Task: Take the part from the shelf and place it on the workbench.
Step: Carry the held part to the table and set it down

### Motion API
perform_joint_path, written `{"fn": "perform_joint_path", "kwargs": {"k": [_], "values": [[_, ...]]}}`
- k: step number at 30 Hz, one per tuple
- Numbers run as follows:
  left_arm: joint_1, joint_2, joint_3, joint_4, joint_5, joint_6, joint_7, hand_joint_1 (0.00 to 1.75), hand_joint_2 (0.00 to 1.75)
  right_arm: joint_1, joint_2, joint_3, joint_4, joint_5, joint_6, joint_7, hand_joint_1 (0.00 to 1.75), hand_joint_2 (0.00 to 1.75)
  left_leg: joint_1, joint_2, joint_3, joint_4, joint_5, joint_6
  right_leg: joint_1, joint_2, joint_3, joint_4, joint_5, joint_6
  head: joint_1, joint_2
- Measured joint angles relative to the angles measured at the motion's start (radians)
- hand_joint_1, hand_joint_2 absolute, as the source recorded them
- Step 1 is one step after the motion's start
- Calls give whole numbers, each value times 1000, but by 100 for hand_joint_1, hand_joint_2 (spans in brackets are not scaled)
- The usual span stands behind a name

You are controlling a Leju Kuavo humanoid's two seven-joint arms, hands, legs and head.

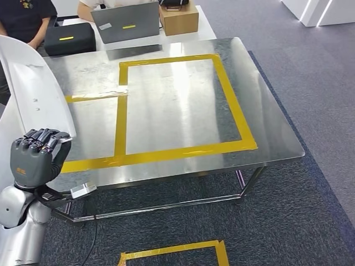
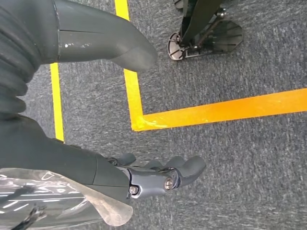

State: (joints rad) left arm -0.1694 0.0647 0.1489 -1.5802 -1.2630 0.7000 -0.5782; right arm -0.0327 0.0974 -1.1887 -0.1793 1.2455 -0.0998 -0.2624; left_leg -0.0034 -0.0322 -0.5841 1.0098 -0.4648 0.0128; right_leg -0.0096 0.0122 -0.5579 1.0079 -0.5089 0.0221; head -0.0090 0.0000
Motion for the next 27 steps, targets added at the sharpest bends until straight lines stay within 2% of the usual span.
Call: {"fn": "perform_joint_path", "kwargs": {"k": [3,6,11,15,20,27], "values": [[-25,72,-78,56,-48,0,179,175,175,-1,0,0,0,0,4,8,0,175,-1,0,0,0,0,0,-1,0,1,-1,1,0,0,0],[-53,142,-152,115,-49,-3,284,175,175,-2,0,0,0,0,6,10,0,175,-1,0,0,1,0,0,-1,0,1,-1,1,1,0,0],[-139,305,-358,248,5,-103,501,175,175,-3,0,0,0,0,11,15,0,175,-1,1,0,2,0,0,-1,1,2,-1,2,0,0,0],[-170,368,-440,296,9,-135,528,175,175,-2,0,0,0,0,14,18,0,175,-1,1,-1,2,0,0,-1,1,2,-2,2,0,0,0],[-194,426,-511,327,21,-295,583,175,175,-2,0,0,0,0,19,25,0,175,-1,1,-1,2,0,0,-1,1,1,-2,2,0,0,0],[-209,470,-565,344,44,-308,584,175,175,-2,0,0,-1,2,24,26,0,175,-1,1,-1,2,0,0,-1,1,1,-2,2,0,0,0]]}}
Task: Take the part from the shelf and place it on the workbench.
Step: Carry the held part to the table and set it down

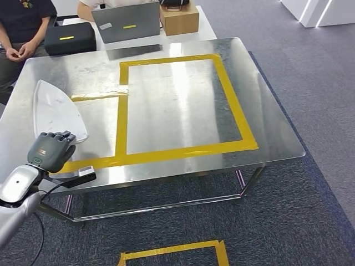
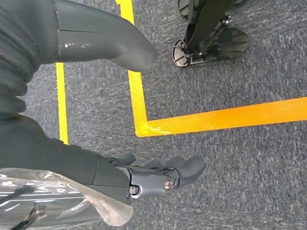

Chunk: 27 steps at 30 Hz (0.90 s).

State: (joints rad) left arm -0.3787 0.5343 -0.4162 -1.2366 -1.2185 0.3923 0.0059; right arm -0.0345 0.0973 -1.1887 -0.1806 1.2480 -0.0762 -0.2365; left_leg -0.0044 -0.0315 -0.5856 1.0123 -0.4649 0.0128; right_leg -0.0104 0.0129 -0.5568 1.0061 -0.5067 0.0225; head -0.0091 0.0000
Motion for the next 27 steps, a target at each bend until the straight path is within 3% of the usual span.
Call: {"fn": "perform_joint_path", "kwargs": {"k": [5,9,18,22,27], "values": [[0,15,-30,3,22,1,-11,175,175,-1,0,0,-2,5,0,0,0,175,0,0,0,0,0,0,0,0,0,0,0,0,0,0],[4,20,-46,4,36,33,-30,0,175,-1,0,0,-2,9,1,0,0,0,0,0,0,0,0,0,0,0,0,0,0,0,0,0],[10,20,-56,3,59,78,-53,0,175,0,0,0,-2,13,2,0,0,0,0,0,0,0,0,0,0,0,0,0,0,0,0,0],[10,19,-57,3,70,87,-64,0,0,-1,0,0,-2,13,3,0,0,0,0,0,0,0,0,0,0,0,0,0,0,0,0,0],[10,19,-58,2,88,102,-79,0,0,-1,0,0,-2,12,4,-2,0,0,0,0,0,0,0,0,0,0,0,0,0,0,0,0]]}}
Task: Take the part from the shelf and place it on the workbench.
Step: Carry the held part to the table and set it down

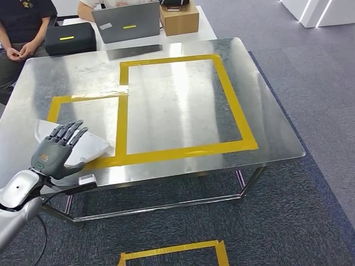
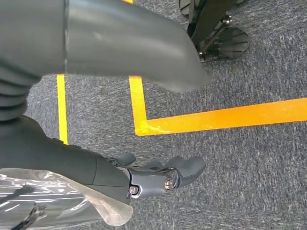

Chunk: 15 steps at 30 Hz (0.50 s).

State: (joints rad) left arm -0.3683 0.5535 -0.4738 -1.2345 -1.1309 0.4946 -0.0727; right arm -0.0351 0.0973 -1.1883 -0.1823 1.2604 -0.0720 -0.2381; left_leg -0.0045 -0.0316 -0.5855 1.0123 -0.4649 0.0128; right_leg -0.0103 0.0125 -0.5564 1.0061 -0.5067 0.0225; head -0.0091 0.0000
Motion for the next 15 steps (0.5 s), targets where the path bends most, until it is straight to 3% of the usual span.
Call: {"fn": "perform_joint_path", "kwargs": {"k": [15], "values": [[13,-11,9,-41,23,85,-20,0,0,1,0,0,0,-8,-1,-4,0,0,0,0,0,0,0,0,0,0,0,0,0,0,0,0]]}}
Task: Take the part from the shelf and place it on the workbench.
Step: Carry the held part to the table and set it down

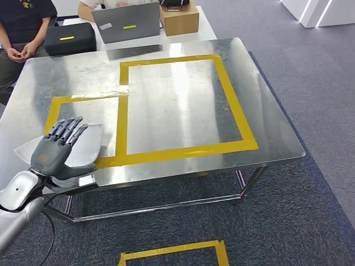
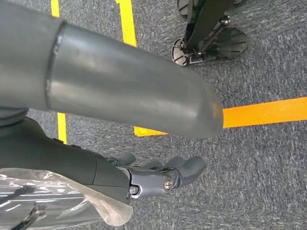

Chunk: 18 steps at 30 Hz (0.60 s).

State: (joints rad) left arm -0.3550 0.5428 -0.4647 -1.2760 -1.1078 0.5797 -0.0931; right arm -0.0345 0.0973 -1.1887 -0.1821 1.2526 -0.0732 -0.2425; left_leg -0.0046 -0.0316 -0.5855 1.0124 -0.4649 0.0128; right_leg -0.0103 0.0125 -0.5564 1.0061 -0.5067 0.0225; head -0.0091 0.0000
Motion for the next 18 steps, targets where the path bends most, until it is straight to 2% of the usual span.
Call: {"fn": "perform_joint_path", "kwargs": {"k": [14,18], "values": [[2,0,1,-15,-6,7,0,0,0,0,0,0,0,-3,-1,0,0,0,-1,0,0,1,-1,1,-1,0,0,-1,0,1,0,0],[2,-1,2,-16,-12,15,0,0,0,0,0,0,0,-4,-1,0,0,0,-4,0,-1,9,-4,10,-4,0,2,-3,3,9,-1,0]]}}
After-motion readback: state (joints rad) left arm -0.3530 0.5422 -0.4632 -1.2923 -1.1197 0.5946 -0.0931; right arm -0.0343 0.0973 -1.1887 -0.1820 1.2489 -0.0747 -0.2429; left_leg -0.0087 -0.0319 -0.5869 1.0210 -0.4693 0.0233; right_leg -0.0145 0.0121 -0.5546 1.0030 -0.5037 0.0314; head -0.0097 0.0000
